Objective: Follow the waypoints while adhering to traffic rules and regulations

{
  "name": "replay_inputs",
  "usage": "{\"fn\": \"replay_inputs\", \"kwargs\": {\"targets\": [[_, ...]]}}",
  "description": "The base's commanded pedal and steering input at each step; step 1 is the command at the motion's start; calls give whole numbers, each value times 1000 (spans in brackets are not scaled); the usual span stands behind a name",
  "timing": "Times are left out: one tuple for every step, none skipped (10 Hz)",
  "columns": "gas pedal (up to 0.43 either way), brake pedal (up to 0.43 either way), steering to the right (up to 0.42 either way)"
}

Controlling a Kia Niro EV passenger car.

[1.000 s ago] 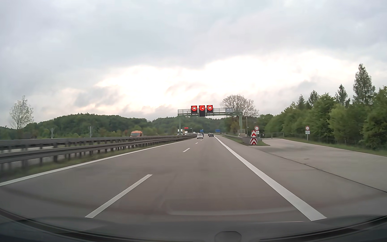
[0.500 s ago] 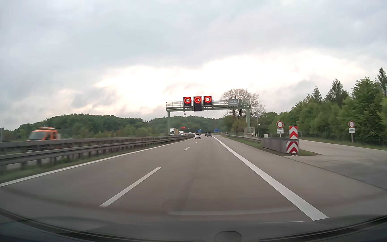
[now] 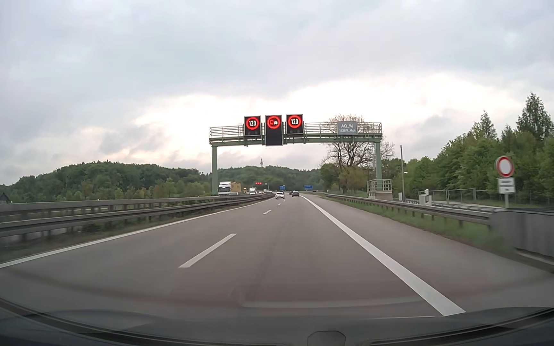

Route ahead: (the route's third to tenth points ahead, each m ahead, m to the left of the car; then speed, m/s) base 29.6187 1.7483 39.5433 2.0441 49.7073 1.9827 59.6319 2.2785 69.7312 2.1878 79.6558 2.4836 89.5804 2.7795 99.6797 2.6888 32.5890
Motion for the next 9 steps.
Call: {"fn": "replay_inputs", "kwargs": {"targets": [[280, 0, 0], [280, 0, -1], [280, 0, -1], [280, 0, -1], [280, 0, -1], [280, 0, -1], [280, 0, -1], [280, 0, -1], [280, 0, -2]]}}
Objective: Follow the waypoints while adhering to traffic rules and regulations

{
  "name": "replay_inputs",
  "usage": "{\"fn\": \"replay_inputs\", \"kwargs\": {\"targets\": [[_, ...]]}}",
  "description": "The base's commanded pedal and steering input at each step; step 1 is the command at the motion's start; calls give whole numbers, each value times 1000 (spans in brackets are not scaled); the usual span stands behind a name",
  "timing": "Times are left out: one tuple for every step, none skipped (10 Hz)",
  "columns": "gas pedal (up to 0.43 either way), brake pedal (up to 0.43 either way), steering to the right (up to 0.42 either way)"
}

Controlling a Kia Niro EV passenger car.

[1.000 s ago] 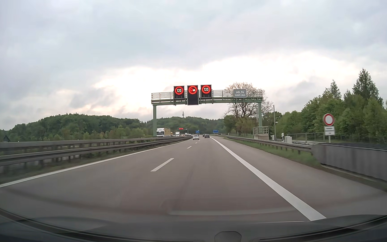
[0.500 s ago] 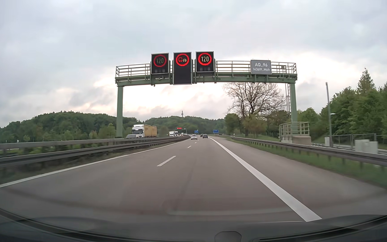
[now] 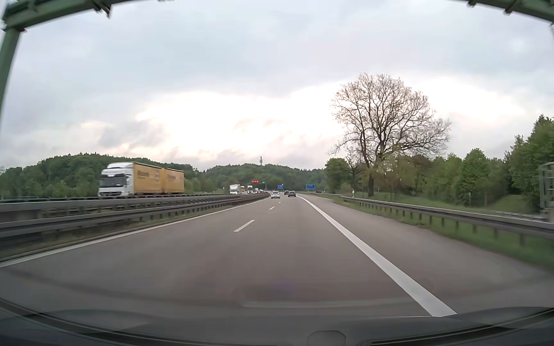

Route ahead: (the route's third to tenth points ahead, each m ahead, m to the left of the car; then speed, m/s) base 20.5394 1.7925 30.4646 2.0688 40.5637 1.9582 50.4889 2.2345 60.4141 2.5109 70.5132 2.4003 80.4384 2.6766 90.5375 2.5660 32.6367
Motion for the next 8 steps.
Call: {"fn": "replay_inputs", "kwargs": {"targets": [[280, 0, -3], [280, 0, -3], [280, 0, -3], [280, 0, -3], [280, 0, -3], [280, 0, -3], [280, 0, -3], [280, 0, -3]]}}
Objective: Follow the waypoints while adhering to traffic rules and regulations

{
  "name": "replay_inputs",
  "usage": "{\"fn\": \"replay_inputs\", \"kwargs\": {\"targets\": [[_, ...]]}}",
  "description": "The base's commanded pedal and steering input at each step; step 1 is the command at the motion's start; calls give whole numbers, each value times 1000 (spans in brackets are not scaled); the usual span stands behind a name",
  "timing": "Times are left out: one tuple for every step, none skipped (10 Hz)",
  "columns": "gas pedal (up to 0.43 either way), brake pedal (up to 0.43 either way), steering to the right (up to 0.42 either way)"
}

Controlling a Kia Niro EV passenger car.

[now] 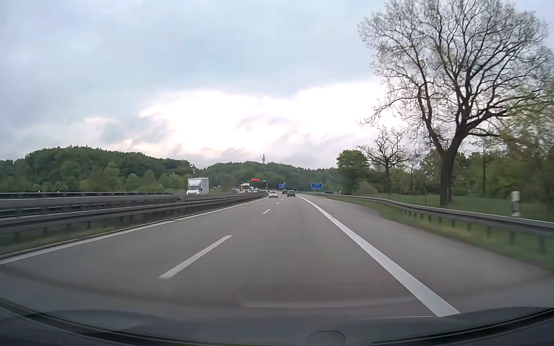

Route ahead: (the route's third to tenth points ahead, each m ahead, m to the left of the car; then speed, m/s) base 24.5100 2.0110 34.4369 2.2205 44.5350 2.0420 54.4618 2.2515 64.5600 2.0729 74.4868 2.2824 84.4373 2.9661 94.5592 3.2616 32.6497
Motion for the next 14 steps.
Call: {"fn": "replay_inputs", "kwargs": {"targets": [[280, 0, -3], [280, 0, -3], [280, 0, -3], [280, 0, -4], [280, 0, -3], [280, 0, -4], [280, 0, -3], [280, 0, -3], [280, 0, -3], [280, 0, -3], [280, 0, -3], [280, 0, -3], [280, 0, -3], [280, 0, -3]]}}
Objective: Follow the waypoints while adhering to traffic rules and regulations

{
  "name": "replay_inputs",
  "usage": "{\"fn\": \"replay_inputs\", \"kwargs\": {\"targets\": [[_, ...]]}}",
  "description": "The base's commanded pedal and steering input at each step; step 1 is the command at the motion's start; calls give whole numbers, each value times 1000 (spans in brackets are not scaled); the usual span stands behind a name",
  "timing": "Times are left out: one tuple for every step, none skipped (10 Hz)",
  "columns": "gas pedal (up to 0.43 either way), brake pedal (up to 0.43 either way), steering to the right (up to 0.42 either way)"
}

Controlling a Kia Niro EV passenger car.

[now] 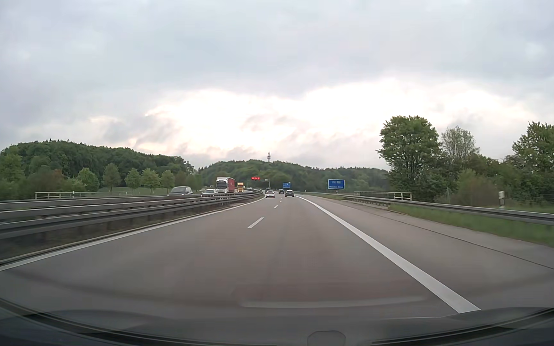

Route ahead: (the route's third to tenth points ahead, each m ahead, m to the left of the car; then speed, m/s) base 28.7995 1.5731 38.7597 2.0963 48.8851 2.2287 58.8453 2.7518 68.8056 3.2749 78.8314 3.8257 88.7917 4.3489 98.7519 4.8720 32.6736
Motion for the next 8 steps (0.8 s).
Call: {"fn": "replay_inputs", "kwargs": {"targets": [[280, 0, -3], [280, 0, -3], [280, 0, -3], [280, 0, -3], [280, 0, -3], [280, 0, -4], [280, 0, -4], [280, 0, -5]]}}
